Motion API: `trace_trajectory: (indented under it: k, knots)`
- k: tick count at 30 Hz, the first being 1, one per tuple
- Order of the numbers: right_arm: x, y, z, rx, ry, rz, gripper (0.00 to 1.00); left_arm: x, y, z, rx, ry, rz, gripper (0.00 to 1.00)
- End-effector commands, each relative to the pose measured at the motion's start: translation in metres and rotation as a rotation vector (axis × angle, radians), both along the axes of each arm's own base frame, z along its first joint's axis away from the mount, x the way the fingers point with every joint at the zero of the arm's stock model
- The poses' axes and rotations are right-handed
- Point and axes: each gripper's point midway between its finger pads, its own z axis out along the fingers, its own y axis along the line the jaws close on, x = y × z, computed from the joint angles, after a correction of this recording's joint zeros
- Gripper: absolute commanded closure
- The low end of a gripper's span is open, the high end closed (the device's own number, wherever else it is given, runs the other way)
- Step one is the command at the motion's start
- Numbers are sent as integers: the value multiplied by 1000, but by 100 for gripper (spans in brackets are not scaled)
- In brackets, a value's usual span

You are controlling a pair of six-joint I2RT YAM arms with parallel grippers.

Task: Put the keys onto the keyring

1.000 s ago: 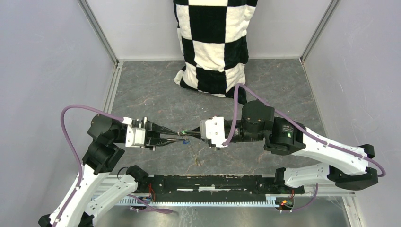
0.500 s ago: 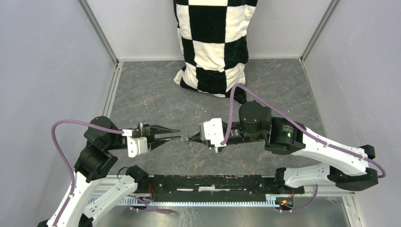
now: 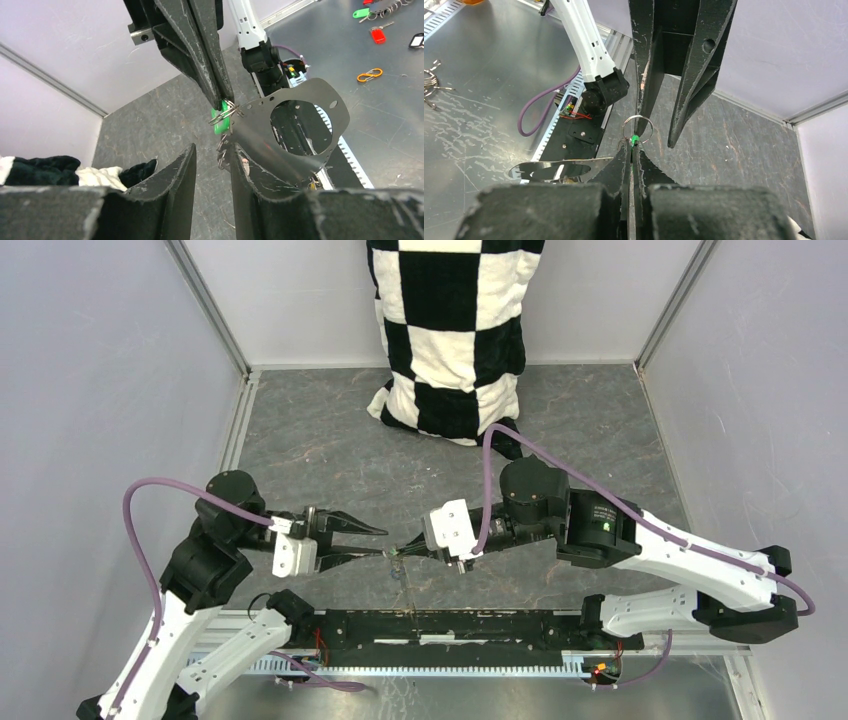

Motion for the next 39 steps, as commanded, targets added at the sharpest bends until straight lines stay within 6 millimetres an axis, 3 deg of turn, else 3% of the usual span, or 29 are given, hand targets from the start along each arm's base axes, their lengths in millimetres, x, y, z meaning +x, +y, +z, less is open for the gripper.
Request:
trace_trajectory:
  k: [1,12,17,30,39]
  knots:
    - [-3,6,13,48,7,33,100,-13,2,16,-40,-102,-75,63]
    - [3,10,8,36,27,26,100,-34,4,24,-75,-148,-182,66]
    - [3,13,6,31,44,37,100,-35,4,20,-89,-213,-205,79]
    - [15,12,13,51,54,1,100,-34,3,13,-81,-250,-223,97]
    - [26,7,22,149,74,-58,100,-41,4,5,-70,-174,-260,98]
